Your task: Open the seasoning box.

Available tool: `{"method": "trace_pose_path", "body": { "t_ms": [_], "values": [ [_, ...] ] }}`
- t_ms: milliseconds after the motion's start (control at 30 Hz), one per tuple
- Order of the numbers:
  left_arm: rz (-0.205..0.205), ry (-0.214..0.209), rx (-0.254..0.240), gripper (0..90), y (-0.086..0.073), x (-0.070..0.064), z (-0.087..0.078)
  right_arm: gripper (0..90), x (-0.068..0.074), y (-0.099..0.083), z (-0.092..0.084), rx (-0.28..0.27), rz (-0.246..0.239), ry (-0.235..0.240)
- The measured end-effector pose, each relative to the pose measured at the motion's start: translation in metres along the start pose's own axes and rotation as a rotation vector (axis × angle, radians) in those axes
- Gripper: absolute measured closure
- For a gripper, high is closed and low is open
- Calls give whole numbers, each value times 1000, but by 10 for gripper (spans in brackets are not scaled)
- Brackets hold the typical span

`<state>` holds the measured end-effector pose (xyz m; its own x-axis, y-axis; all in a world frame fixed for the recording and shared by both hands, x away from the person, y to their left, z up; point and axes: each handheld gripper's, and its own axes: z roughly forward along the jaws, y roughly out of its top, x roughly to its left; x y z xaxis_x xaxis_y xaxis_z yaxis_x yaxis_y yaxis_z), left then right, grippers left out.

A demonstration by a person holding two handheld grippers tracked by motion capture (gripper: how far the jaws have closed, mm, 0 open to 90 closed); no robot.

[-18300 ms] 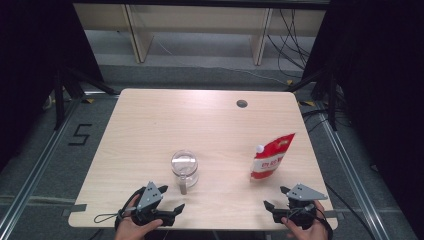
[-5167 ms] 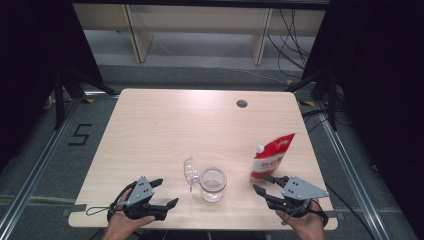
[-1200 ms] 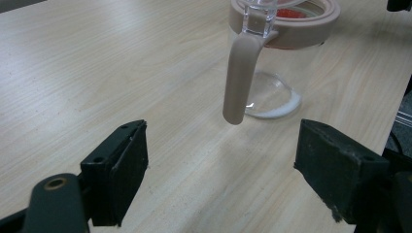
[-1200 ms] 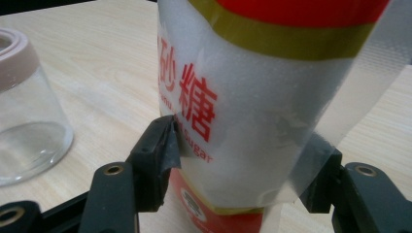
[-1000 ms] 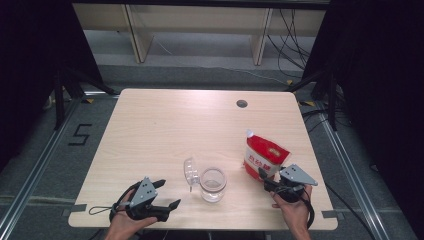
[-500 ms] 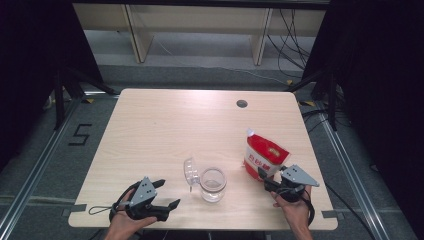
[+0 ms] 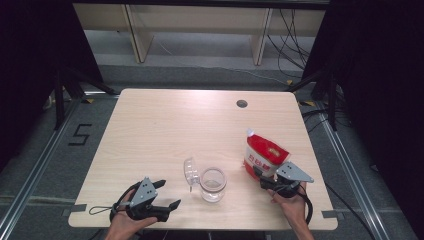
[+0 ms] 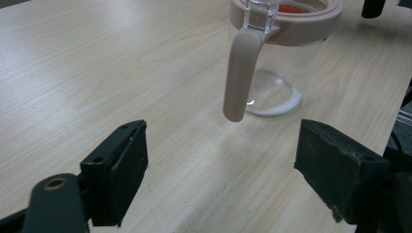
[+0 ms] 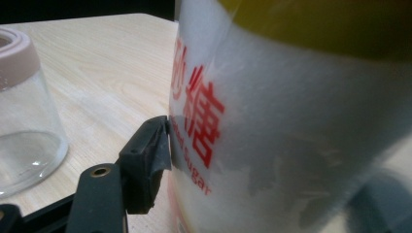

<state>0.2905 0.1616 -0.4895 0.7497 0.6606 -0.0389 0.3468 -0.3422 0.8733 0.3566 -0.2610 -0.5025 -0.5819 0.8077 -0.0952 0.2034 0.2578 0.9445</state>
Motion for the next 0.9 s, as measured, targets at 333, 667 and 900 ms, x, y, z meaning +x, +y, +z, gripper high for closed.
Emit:
{"method": "trace_pose_path", "body": {
  "t_ms": [333, 667, 900],
  "values": [
    [2, -5, -7, 176, 0, 0, 0, 316, 0, -3, 5, 20, 10, 20],
    [-7, 5, -1, 165, 0, 2, 0, 280, -1, -6, 10, 14, -16, 6],
    [-4, 11, -4, 162, 2, 5, 0, 268, -1, -9, 11, 21, 22, 26]
  ]
}}
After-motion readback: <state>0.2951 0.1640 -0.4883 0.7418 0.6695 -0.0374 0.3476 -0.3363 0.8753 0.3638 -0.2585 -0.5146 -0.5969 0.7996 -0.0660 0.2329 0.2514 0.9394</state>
